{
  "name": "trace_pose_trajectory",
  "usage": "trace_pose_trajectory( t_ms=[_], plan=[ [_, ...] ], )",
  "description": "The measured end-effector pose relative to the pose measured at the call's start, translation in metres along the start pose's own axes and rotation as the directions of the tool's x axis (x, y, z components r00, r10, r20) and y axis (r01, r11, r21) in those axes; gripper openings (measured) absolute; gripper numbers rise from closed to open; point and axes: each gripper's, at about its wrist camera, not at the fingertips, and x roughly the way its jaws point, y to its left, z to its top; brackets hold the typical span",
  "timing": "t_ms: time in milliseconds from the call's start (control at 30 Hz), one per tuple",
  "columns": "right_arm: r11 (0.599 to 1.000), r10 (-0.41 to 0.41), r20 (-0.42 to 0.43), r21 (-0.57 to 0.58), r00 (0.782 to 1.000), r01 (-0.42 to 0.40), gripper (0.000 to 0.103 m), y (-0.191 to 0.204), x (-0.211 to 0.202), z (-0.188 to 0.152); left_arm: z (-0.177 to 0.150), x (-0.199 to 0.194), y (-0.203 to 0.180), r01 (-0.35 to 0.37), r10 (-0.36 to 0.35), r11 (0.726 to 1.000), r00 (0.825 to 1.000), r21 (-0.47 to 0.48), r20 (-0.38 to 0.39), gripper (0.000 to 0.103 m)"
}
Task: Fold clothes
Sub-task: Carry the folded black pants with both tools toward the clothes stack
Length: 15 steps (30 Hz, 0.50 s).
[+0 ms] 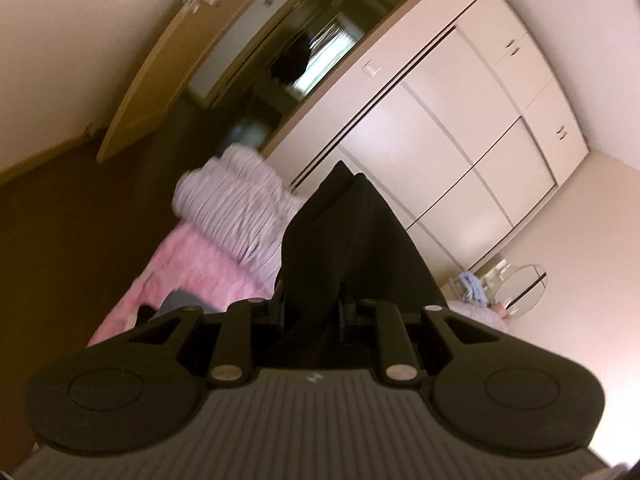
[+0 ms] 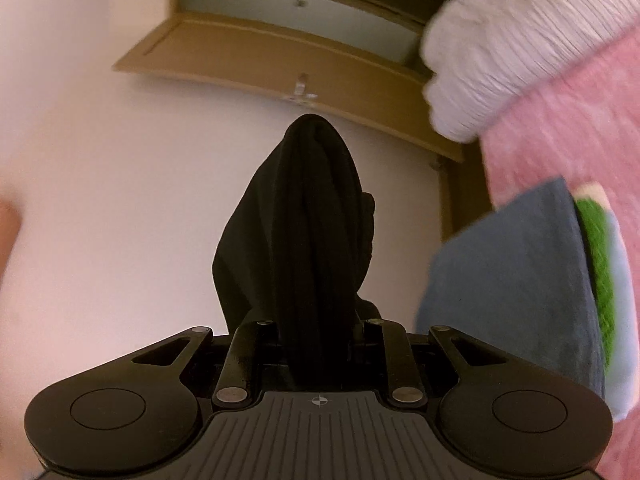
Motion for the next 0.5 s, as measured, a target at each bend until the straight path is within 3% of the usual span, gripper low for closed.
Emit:
trace_pose_trajectory(
  t_ms=[367,433,500],
  plan=[
    [0.977,-0.172,-0.074,0.117,0.982,0.180,0.021,-0.077,0.036,0.020,-0.022,0.063,0.061,-0.111,0.098,0.990,0.985,-0.089,-0.140,0.017],
    [0.966,-0.225,-0.074,0.117,0.972,0.233,0.029,-0.090,0.047,0.027,-0.023,0.076,0.072,-0.166,0.149,0.981,0.977,-0.100,-0.154,0.019],
    [0.935,-0.342,-0.065,0.080,0.938,0.346,0.040,-0.097,0.055,0.034,-0.022,0.085,0.082,-0.211,0.192,0.971,0.968,-0.114,-0.163,0.023]
  ],
)
